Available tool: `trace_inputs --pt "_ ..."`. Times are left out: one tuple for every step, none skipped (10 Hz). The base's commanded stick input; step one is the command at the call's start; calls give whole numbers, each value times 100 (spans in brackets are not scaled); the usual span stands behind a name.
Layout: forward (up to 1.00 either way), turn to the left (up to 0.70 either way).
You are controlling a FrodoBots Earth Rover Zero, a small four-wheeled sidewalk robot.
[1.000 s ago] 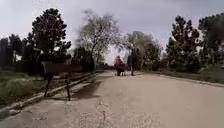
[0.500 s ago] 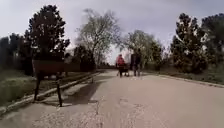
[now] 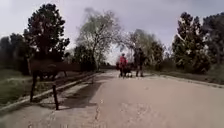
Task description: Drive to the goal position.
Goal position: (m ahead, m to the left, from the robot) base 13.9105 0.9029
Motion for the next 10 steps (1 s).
trace_inputs --pt "15 0" --pt "0 0" --pt "0 0" --pt "0 0" --pt "0 0" --pt "0 0" --pt "0 0" --pt "0 0" --pt "0 0" --pt "0 0"
